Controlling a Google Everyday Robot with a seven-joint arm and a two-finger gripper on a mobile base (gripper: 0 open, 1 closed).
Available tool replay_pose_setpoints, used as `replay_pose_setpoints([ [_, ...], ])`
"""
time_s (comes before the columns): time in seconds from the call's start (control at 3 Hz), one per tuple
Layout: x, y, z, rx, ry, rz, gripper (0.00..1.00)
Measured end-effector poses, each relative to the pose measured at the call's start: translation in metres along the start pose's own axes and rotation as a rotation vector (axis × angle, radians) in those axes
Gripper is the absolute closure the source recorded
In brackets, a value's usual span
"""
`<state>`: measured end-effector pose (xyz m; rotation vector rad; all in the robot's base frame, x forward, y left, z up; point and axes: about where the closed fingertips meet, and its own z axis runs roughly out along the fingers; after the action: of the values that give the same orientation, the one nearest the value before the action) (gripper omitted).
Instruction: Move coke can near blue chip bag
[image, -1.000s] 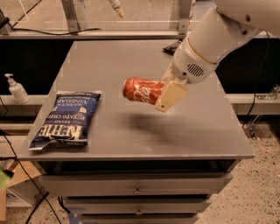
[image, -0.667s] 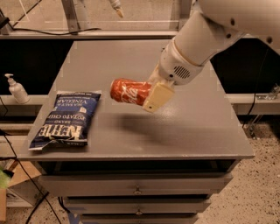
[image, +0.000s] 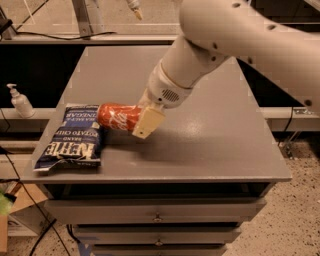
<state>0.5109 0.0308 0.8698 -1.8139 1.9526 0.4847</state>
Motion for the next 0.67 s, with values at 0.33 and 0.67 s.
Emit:
replay_pose_setpoints([
  [0.33, 0.003, -0.004, 0.035, -0.047, 0.031, 0.029, 0.60],
  [0.67, 0.004, -0.006, 0.047, -0.057, 0.041, 0.050, 0.38],
])
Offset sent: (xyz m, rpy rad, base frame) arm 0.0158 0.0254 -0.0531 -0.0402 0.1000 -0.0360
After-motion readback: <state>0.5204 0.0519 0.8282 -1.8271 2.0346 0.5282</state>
